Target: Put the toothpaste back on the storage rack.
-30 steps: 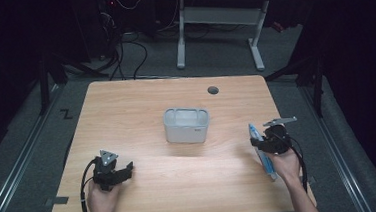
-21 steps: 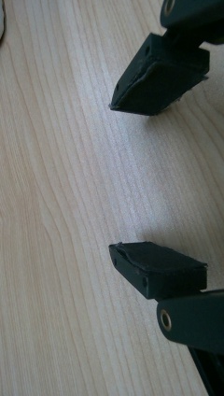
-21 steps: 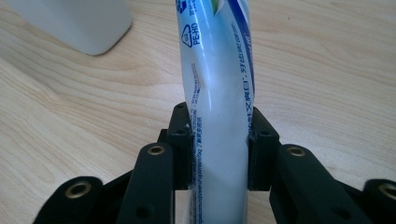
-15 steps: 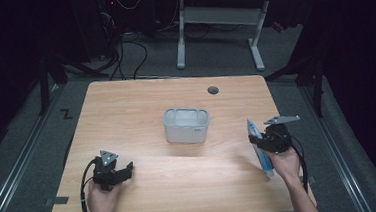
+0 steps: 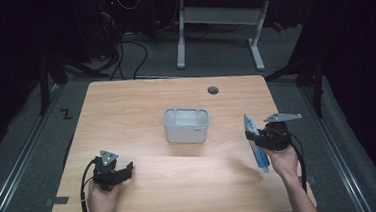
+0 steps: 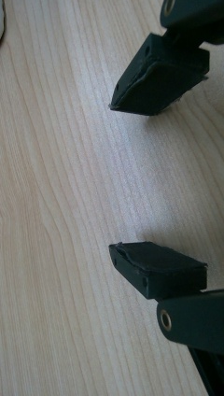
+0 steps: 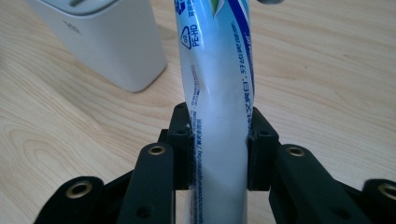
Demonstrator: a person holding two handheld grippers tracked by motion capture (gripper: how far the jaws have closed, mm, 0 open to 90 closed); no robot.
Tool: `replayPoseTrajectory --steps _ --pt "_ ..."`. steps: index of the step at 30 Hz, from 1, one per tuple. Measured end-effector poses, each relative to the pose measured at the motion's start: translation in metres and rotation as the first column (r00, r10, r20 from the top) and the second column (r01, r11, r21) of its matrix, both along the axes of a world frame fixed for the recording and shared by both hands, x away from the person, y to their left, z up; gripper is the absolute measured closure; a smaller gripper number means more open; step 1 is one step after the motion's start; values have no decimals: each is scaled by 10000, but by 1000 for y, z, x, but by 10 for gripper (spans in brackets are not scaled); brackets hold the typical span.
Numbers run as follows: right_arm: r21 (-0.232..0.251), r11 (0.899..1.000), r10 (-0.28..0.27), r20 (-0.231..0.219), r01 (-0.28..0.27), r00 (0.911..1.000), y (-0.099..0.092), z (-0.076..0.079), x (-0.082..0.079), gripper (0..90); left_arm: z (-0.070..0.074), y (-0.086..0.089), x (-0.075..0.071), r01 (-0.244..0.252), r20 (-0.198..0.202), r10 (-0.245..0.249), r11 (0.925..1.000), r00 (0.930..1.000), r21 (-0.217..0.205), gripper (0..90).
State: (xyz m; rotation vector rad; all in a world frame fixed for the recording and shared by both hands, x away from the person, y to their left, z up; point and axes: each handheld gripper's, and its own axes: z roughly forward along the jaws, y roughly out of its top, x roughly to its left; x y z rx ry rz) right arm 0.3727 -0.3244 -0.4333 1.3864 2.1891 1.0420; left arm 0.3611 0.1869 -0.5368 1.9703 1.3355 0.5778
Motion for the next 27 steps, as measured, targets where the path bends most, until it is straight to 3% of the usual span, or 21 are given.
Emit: replayPoseTrajectory --steps 7,27 --pt "375 9989 288 246 -297 9993 5 9 1 693 0 0 0 -3 2 3 10000 10000 -2 264" --pt "408 9945 914 1067 -962 9901 33 35 13 690 0 0 0 0 0 0 10000 10000 -9 264"
